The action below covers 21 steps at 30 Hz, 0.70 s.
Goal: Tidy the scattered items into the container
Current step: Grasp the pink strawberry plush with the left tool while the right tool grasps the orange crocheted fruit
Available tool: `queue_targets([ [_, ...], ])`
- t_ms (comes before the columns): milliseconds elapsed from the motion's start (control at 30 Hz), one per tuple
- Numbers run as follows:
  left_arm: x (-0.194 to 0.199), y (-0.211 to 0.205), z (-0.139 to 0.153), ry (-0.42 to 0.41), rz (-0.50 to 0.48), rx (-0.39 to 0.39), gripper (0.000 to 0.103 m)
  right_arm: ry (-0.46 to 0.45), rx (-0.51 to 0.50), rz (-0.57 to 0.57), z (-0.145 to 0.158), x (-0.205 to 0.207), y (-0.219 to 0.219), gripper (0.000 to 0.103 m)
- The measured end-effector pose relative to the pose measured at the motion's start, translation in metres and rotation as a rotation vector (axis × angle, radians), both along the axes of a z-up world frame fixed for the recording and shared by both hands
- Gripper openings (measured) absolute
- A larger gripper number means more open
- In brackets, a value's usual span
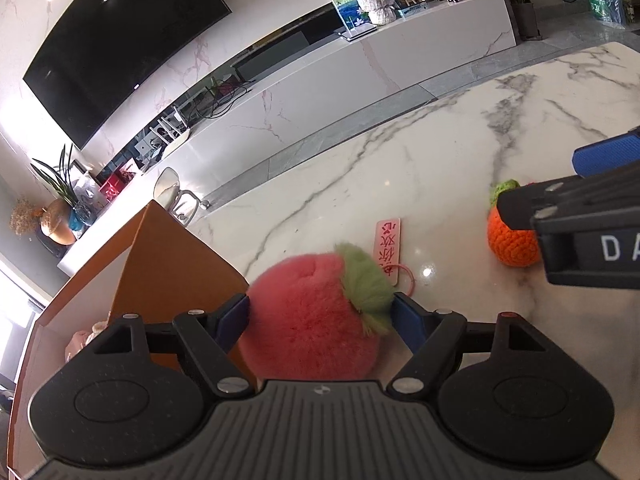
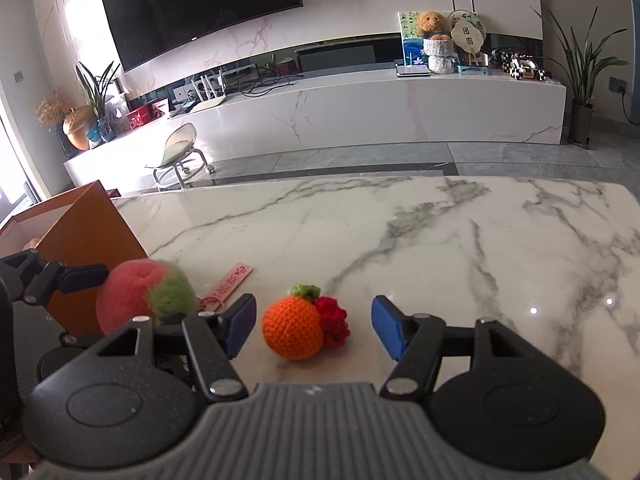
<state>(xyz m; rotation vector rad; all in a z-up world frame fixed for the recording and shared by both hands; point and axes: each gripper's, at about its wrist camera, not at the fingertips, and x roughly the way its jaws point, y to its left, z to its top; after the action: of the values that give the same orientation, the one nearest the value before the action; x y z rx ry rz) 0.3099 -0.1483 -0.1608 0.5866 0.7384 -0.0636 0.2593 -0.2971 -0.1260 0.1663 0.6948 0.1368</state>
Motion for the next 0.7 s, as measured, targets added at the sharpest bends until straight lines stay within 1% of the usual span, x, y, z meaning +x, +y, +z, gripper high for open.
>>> queue_targets([
  [167, 0.006, 0.002, -0.009, 0.02, 0.011, -0.005, 0.09, 0.027, -0.011, 0.014, -0.012, 0.012, 0.005, 0.067],
  [333, 0.013, 0.004, -0.012, -0.016, 0.017, 0.004, 0.092, 0.038, 0.009, 0.02, -0.019, 0.018, 0.005, 0.066],
  [367, 0.014, 0.004, -0.012, -0.02, 0.018, 0.0, 0.092, 0.04, 0.012, 0.022, -0.02, 0.019, 0.006, 0.066],
  [433, 0.018, 0.006, -0.012, -0.019, 0.025, -0.019, 0.092, 0.048, 0.024, 0.03, -0.022, 0.02, 0.007, 0.062],
  [467, 0.02, 0.008, -0.011, -0.014, 0.032, -0.037, 0.092, 0.052, 0.03, 0.033, -0.022, 0.021, 0.007, 0.058],
  [500, 0.021, 0.01, -0.01, -0.005, 0.04, -0.06, 0.092, 0.053, 0.031, 0.033, -0.023, 0.021, 0.008, 0.058],
  [567, 0.022, 0.017, -0.008, 0.014, 0.055, -0.118, 0.088, 0.052, 0.023, 0.03, -0.022, 0.019, 0.008, 0.057],
  [600, 0.021, 0.02, -0.007, 0.023, 0.062, -0.147, 0.08, 0.051, 0.017, 0.023, -0.022, 0.017, 0.007, 0.057],
  [633, 0.02, 0.022, -0.006, 0.03, 0.068, -0.169, 0.074, 0.051, 0.015, 0.017, -0.022, 0.015, 0.006, 0.057],
  [667, 0.017, 0.023, -0.005, 0.032, 0.07, -0.175, 0.073, 0.053, 0.018, 0.013, -0.022, 0.013, 0.004, 0.057],
  [700, 0.015, 0.023, -0.005, 0.032, 0.065, -0.172, 0.069, 0.056, 0.023, 0.009, -0.022, 0.011, 0.002, 0.056],
])
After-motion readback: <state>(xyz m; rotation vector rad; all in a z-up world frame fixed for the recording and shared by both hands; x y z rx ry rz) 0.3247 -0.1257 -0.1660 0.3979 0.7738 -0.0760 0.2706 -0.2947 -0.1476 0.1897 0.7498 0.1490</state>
